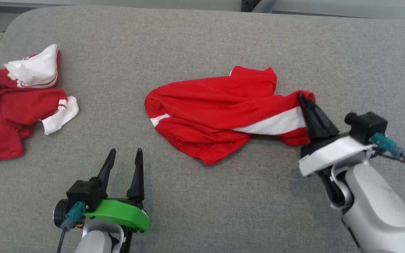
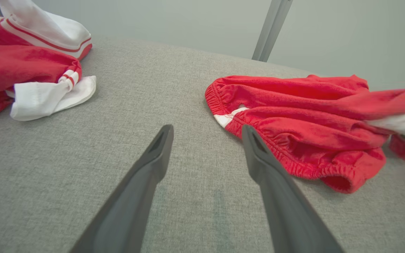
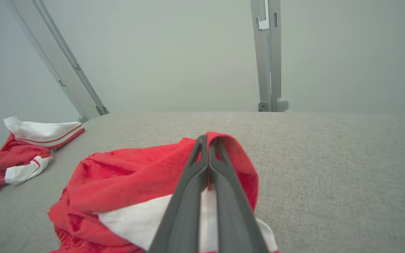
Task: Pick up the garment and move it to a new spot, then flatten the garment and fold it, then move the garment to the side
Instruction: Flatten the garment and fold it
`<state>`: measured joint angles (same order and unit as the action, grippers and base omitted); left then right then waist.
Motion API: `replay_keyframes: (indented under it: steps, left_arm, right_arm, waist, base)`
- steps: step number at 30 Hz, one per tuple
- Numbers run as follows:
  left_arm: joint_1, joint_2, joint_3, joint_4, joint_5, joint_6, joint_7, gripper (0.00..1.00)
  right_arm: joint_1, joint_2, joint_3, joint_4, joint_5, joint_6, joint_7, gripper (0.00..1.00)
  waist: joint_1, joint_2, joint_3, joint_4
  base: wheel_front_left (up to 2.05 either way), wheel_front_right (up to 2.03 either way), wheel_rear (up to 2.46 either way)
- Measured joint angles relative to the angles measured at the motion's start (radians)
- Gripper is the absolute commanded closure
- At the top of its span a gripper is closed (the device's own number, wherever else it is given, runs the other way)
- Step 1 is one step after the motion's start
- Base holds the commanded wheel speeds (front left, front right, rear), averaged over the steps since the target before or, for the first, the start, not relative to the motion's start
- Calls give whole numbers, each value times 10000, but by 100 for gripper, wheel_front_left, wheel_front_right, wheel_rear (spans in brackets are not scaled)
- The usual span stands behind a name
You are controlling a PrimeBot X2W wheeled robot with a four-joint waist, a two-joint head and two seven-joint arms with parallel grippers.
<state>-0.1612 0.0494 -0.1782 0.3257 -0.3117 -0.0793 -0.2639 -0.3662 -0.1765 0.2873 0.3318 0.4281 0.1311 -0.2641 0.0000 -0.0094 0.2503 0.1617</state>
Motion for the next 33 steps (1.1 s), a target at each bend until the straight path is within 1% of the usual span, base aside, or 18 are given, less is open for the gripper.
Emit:
replay_keyframes:
  steps: [2, 5, 7, 9, 11, 12, 13, 14, 16, 19, 22, 25, 26, 27, 28, 30, 33]
  left_arm:
    - [-51, 0, -136, 12, -2, -2, 0, 0]
    - [-167, 2, -326, 27, -4, -10, 0, 0]
    - [-198, 0, -500, 29, -19, -10, 0, 0]
    - [-291, 2, -667, 12, -79, 0, 0, 0]
    - [-380, 2, -871, -31, -134, 8, 0, 0]
    - [-399, 0, -947, -33, -150, 17, 0, 0]
    - [-407, 2, -1039, -52, -190, 23, 0, 0]
    - [-408, 4, -1101, -58, -217, 50, 0, 0]
    - [-409, 2, -1160, -109, -295, 111, 0, 0]
    - [-405, 6, -1135, -245, -341, 178, 0, 0]
    - [-405, -2, -1081, -328, -337, 178, 0, 0]
    - [-403, 2, -1020, -393, -284, 163, 0, 0]
    - [-408, 0, -1014, -399, -278, 123, 0, 0]
    - [-402, -4, -1012, -370, -253, 82, 0, 0]
    - [-403, -2, -1022, -336, -224, 56, 0, 0]
    - [-404, -4, -1064, -230, -144, 0, 0, 0]
    - [-389, -4, -1106, 125, -314, -27, 0, 0]
  right_arm:
    - [-598, -263, -209, 171, -4, 0, 0, 100]
    - [-1470, -654, -667, 802, -46, 0, 0, 100]
    - [-2016, -895, -1097, 1438, -67, 2, 0, 100]
    - [-2481, -1237, -1346, 2309, -360, 2, 0, 100]
    - [-2840, -1423, -1511, 3110, -629, -6, 2, 100]
    - [-3027, -1453, -1563, 3524, -732, -2, 0, 56]
    - [-3220, -1453, -1645, 3981, -811, -2, 0, 0]
    - [-3346, -1459, -1691, 4368, -941, -2, 4, 0]
    - [-3500, -1469, -1893, 4725, -1335, 0, 15, 0]
    - [-3567, -1442, -2732, 4686, -1923, 0, 15, 0]
    - [-3269, -1212, -3446, 3787, -2485, -4, 13, 0]
    - [-2512, -652, -3632, 2648, -2738, 2, 13, 0]
    - [-2231, -531, -3576, 2282, -2759, 2, 13, 0]
    - [-1675, -328, -3367, 1695, -2809, 2, 13, 0]
    - [-1379, -230, -3237, 1429, -2809, 2, 15, 0]
    - [-770, -2, -2955, 1045, -2788, 2, 13, 0]
    - [37, 221, -2635, 742, -2667, 2, 15, 0]
  waist:
    - [0, 0, 50, 126]
    - [0, 0, 141, 375]
    - [0, 0, 215, 567]
    - [0, 0, 307, 780]
    - [0, 0, 412, 1001]
    - [0, 0, 466, 1111]
    - [0, 0, 519, 1224]
    - [0, 0, 566, 1327]
    - [0, 0, 646, 1507]
    - [0, 0, 664, 1600]
    - [0, 0, 636, 1477]
    - [0, 0, 573, 1233]
    - [0, 0, 544, 1123]
    - [1, 0, 473, 867]
    - [0, 0, 431, 720]
    - [0, 0, 333, 384]
    - [0, 0, 149, -199]
  base:
    - [0, 0, 0]
    - [0, 0, 0]
    - [0, 0, 0]
    - [0, 0, 0]
    - [0, 0, 0]
    - [0, 0, 0]
    - [0, 0, 0]
    - [0, 0, 0]
    - [0, 0, 0]
    - [0, 0, 0]
    - [0, 0, 0]
    - [0, 0, 0]
    - [0, 0, 0]
    - [0, 0, 0]
    - [0, 0, 0]
    - [0, 0, 0]
    - [0, 0, 0]
